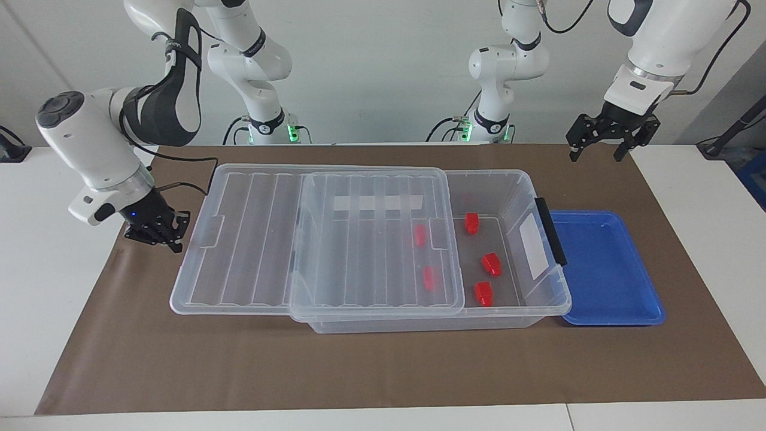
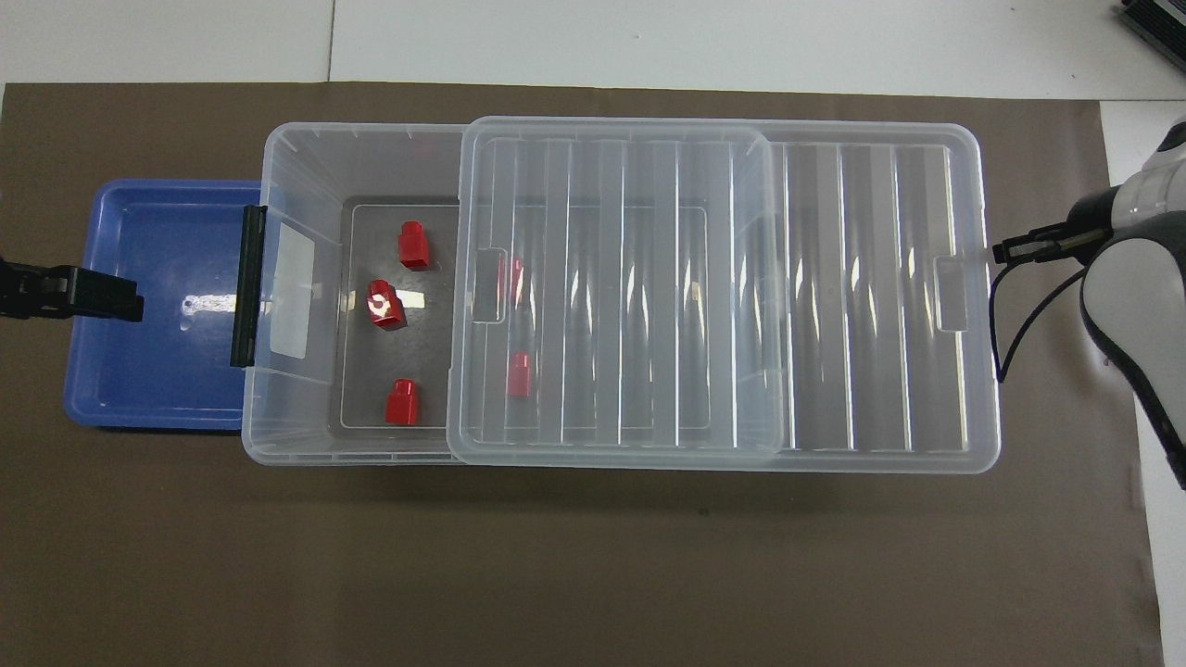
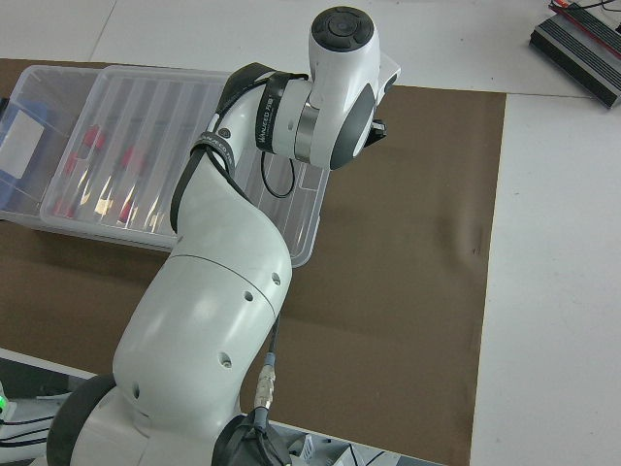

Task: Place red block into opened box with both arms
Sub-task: 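Reach the right gripper to the lid's end handle and grasp it, then slide the lid back toward the blue tray with the right gripper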

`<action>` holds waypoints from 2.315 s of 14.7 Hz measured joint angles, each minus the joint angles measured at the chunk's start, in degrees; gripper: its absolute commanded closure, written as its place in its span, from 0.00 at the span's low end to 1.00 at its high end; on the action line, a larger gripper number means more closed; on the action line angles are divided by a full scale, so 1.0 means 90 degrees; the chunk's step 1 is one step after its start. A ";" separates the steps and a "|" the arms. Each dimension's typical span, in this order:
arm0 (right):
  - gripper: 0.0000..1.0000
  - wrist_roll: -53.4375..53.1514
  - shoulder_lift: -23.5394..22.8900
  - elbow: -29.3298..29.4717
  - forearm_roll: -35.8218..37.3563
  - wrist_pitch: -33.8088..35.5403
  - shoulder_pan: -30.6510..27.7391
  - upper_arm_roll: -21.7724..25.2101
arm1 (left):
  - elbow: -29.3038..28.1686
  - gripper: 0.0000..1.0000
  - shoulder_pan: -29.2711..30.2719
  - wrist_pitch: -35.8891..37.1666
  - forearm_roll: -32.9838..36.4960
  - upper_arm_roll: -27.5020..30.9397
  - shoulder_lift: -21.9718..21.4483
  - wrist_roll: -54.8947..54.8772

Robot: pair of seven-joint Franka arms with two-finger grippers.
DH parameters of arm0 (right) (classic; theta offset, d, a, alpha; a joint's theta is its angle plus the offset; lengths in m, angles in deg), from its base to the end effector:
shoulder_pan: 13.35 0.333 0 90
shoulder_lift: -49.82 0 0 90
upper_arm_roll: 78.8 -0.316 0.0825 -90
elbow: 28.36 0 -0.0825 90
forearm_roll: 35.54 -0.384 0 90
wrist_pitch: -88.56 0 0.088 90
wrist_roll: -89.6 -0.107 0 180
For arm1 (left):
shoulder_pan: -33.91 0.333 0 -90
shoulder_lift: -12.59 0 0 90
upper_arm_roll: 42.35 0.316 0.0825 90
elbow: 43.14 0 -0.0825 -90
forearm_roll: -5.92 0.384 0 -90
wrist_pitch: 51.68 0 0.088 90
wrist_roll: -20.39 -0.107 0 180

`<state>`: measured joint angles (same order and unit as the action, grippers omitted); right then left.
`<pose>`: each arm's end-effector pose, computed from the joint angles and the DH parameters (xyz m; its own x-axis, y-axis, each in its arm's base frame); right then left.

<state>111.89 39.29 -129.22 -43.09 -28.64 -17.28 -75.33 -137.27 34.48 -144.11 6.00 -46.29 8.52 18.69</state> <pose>0.6210 -0.0712 0.4684 0.9708 0.1995 0.1334 0.2095 -0.9756 -0.0657 0.5354 -0.0328 0.6328 0.9952 -0.0884 0.0410 -0.0882 -0.9961 -0.0075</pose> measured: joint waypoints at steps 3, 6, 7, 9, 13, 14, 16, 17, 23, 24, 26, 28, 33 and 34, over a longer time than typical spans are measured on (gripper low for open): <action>1.00 -0.0270 0.0000 0.0002 -0.0001 -0.0034 0.0211 -0.0001 | 0.0000 0.00 0.0000 0.0000 0.0000 0.0003 0.0000 0.0000; 1.00 -0.0439 0.0000 0.0002 -0.0001 -0.0042 0.0360 -0.0002 | 0.0000 0.00 0.0005 0.0000 0.0000 0.0016 0.0000 0.0000; 1.00 -0.0485 0.0000 0.0002 -0.0001 -0.0044 0.0396 0.0000 | 0.0000 0.00 0.0006 0.0000 0.0000 0.0024 0.0000 0.0000; 1.00 -0.0665 0.0000 0.0002 -0.0001 -0.0050 0.0506 -0.0001 | 0.0000 0.00 0.0013 0.0000 0.0000 0.0042 0.0000 0.0000; 1.00 -0.1155 -0.0005 -0.0002 -0.0001 -0.0129 0.0901 -0.0006 | 0.0000 0.00 0.0033 0.0000 0.0000 0.0061 0.0000 0.0000; 1.00 -0.1241 -0.0009 -0.0002 -0.0001 -0.0134 0.0977 -0.0007 | 0.0000 0.00 0.0033 0.0000 0.0000 0.0061 0.0000 0.0000; 1.00 -0.1417 -0.0016 -0.0006 -0.0002 -0.0135 0.1114 -0.0010 | 0.0000 0.00 0.0033 0.0000 0.0000 0.0061 0.0000 0.0000; 1.00 -0.1538 -0.0024 -0.0010 -0.0002 -0.0135 0.1203 -0.0010 | 0.0000 0.00 0.0033 0.0000 0.0000 0.0061 0.0000 0.0000; 1.00 -0.2005 -0.0053 -0.0012 -0.0002 -0.0139 0.1616 -0.0013 | 0.0000 0.00 0.0033 0.0000 0.0000 0.0061 0.0000 0.0000; 1.00 -0.2065 -0.0054 -0.0013 -0.0002 -0.0139 0.1665 -0.0014 | 0.0000 0.00 0.0035 0.0000 0.0000 0.0061 0.0000 0.0000; 1.00 -0.2106 -0.0056 -0.0021 -0.0002 -0.0139 0.1756 -0.0015 | 0.0000 0.00 0.0037 0.0000 0.0000 0.0061 0.0000 0.0000; 1.00 -0.2129 -0.0056 -0.0024 -0.0002 -0.0139 0.1814 -0.0014 | -0.0001 0.00 0.0038 0.0000 0.0000 0.0061 0.0000 0.0000; 1.00 -0.2209 -0.0055 -0.0033 -0.0002 -0.0139 0.1926 -0.0015 | -0.0001 0.00 0.0045 0.0000 0.0000 0.0062 0.0000 0.0000; 1.00 -0.2210 -0.0056 -0.0043 -0.0002 -0.0139 0.1941 -0.0015 | -0.0001 0.00 0.0045 0.0000 0.0000 0.0063 0.0000 0.0000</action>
<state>92.00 38.80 -129.60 -43.10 -29.89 0.20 -75.47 -137.28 34.88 -144.11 6.00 -45.72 8.52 18.69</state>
